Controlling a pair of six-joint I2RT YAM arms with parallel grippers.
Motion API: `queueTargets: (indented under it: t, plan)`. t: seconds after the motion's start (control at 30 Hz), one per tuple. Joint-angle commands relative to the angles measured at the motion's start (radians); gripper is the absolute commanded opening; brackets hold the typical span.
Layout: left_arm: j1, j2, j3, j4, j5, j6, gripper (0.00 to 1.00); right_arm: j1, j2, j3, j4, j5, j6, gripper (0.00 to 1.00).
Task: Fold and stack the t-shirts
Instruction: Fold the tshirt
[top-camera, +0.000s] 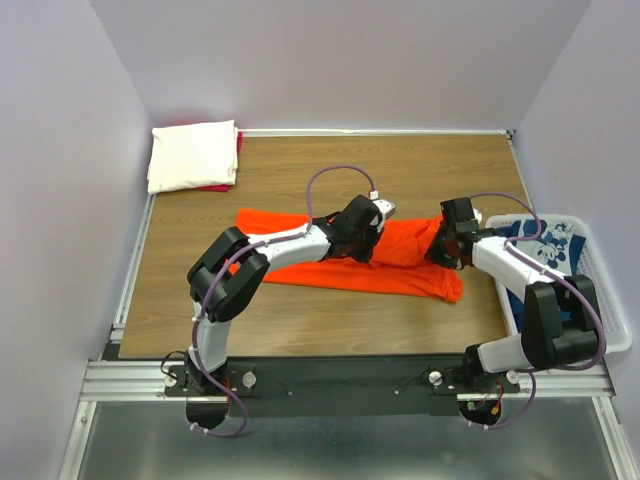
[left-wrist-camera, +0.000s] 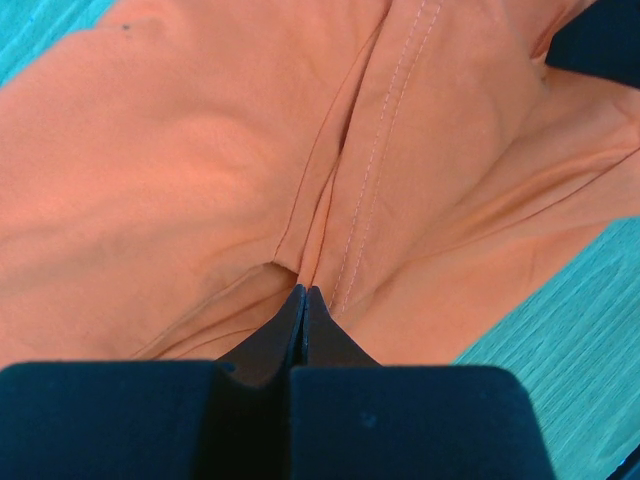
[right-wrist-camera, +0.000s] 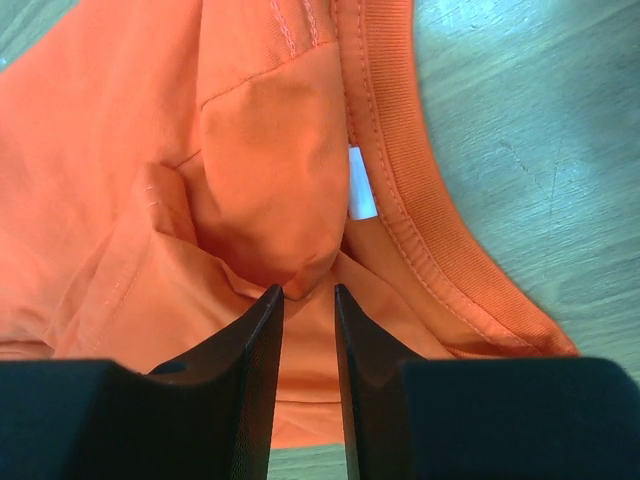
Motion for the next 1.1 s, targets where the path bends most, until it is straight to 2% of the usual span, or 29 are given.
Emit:
queueTargets:
  t: [0.0,0.37,0.53,0.6,0.7,1.07]
  plan:
    - [0.002,-0.015,-0.026,-0.004,0.001,-0.001,0.00,-0.005,-0.012,0.019,0.003,0.043,0.038,0.34]
    - [0.002,-0.009,-0.033,0.009,0.012,-0.011,0.00,-0.004,0.023,0.026,0.017,0.046,0.058,0.33]
    - [0.002,-0.003,-0.035,0.013,0.021,-0.014,0.00,-0.005,0.017,0.016,0.017,0.064,0.059,0.18]
    - [0.002,-0.003,-0.038,0.015,0.020,-0.017,0.00,-0.005,0.003,0.004,0.016,0.075,0.061,0.09]
    - [0.002,0.001,-0.041,0.015,0.018,-0.020,0.00,-0.004,-0.026,-0.009,0.016,0.095,0.062,0.01]
    - [0.002,0.010,-0.044,0.013,0.014,-0.024,0.00,-0.010,-0.092,-0.059,0.008,0.106,0.059,0.00]
